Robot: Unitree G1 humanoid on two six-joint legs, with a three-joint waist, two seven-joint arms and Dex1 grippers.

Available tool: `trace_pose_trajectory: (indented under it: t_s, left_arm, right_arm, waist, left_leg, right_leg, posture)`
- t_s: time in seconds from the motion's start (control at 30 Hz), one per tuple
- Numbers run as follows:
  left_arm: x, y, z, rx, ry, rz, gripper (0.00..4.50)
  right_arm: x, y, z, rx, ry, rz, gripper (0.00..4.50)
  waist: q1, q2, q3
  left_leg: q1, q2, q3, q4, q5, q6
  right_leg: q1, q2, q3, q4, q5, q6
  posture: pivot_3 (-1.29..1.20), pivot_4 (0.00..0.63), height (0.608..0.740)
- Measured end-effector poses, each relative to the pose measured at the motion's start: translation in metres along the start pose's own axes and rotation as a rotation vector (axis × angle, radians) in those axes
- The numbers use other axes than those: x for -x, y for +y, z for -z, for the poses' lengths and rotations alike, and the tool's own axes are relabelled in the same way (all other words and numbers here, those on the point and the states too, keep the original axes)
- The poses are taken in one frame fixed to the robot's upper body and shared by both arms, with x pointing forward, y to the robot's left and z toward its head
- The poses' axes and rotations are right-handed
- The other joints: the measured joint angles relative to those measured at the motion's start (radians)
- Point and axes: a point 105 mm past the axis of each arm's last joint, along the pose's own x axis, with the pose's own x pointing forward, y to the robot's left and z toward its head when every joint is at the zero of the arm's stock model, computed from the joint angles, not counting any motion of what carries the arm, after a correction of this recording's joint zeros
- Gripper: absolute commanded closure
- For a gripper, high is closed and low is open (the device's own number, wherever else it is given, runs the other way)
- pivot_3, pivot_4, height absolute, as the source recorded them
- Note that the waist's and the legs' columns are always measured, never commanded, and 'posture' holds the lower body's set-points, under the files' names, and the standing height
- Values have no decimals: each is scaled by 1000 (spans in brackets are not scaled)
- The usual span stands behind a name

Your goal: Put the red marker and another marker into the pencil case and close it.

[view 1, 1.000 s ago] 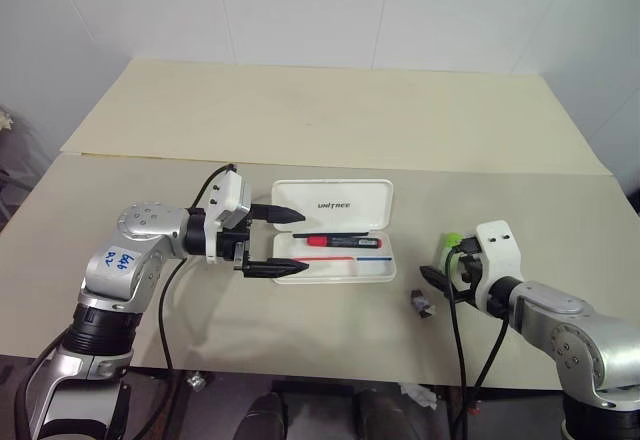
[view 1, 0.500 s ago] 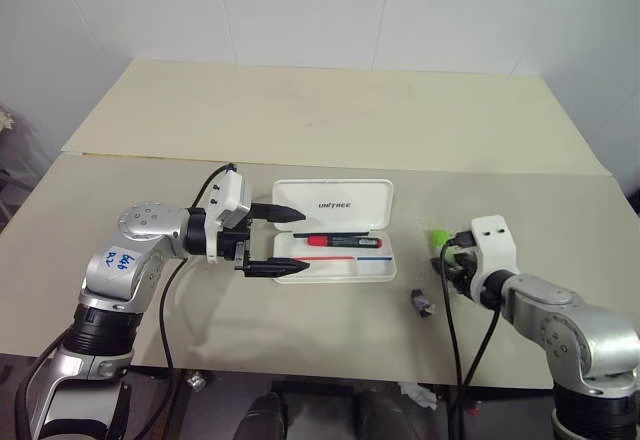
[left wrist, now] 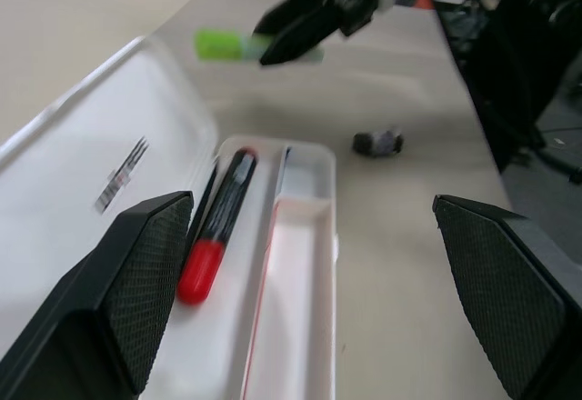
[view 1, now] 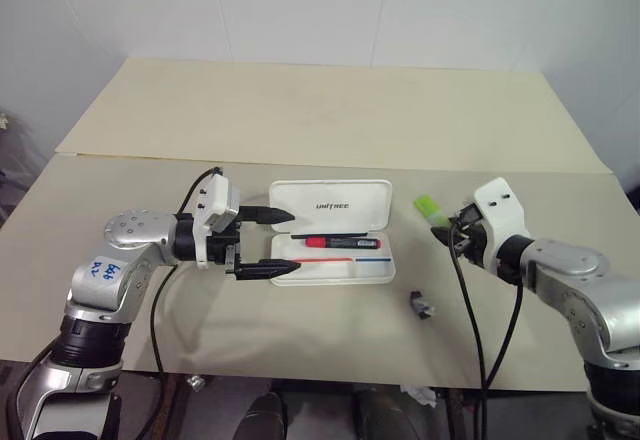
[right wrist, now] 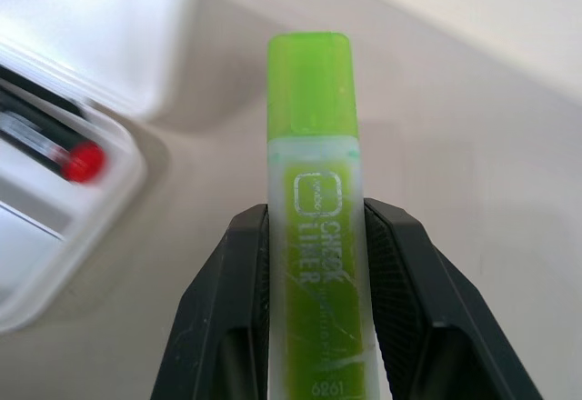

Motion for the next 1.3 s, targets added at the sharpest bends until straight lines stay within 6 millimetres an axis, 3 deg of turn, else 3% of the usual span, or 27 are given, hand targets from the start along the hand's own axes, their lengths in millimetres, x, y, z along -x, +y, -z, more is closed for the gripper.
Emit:
trace_pose_trajectory:
  t_s: [0.17, 0.43, 0.53, 0.8, 1.03, 1.3]
  left_arm:
    - [14, 6, 0, -38, -4, -85, 0]
    - [39, 0, 14, -40, 32, -189, 0]
    - [46, -4, 18, -52, 39, -208, 0]
    - [71, -12, 20, -83, 69, -247, 0]
    - [83, -13, 25, -94, 85, -285, 0]
    - [87, -16, 30, -78, 97, -305, 0]
  right_arm:
    - [-1, 23, -21, 219, -15, -246, 3408]
    - [5, 64, -39, 415, -33, -585, 3408]
    - [-9, 80, -53, 462, -73, -631, 3408]
    - [-32, 135, -51, 518, -80, -791, 3408]
    - [-45, 150, -65, 562, -121, -807, 3408]
    - [-58, 154, -58, 581, -105, -824, 3408]
  waist:
    - [0, 0, 0]
    - [0, 0, 0]
    - [-6, 0, 0]
    - [0, 0, 0]
    - [-1, 0, 0]
    - [-2, 0, 0]
  left_leg:
    - [-1, 0, 0, -1, 0, 1]
    - [-1, 2, 1, -3, -1, 1]
    - [0, 2, 1, -3, -1, 1]
    - [-4, 3, 0, -4, -1, 0]
    - [-5, 2, 1, -4, -1, -1]
    - [-6, 2, 1, -4, 0, -3]
  right_leg:
    - [0, 0, 0, -4, 0, 0]
    - [0, -1, 0, -6, 0, 0]
    - [0, -1, 0, -6, 0, 0]
    - [-6, -2, 0, -5, -1, -1]
    - [-9, -2, 0, 0, -1, -2]
    - [-12, -1, 0, 5, -1, -3]
  posture:
    - [0, 150, 740]
    - [0, 150, 740]
    - [0, 150, 740]
    - [0, 150, 740]
    - [0, 150, 740]
    - [0, 150, 740]
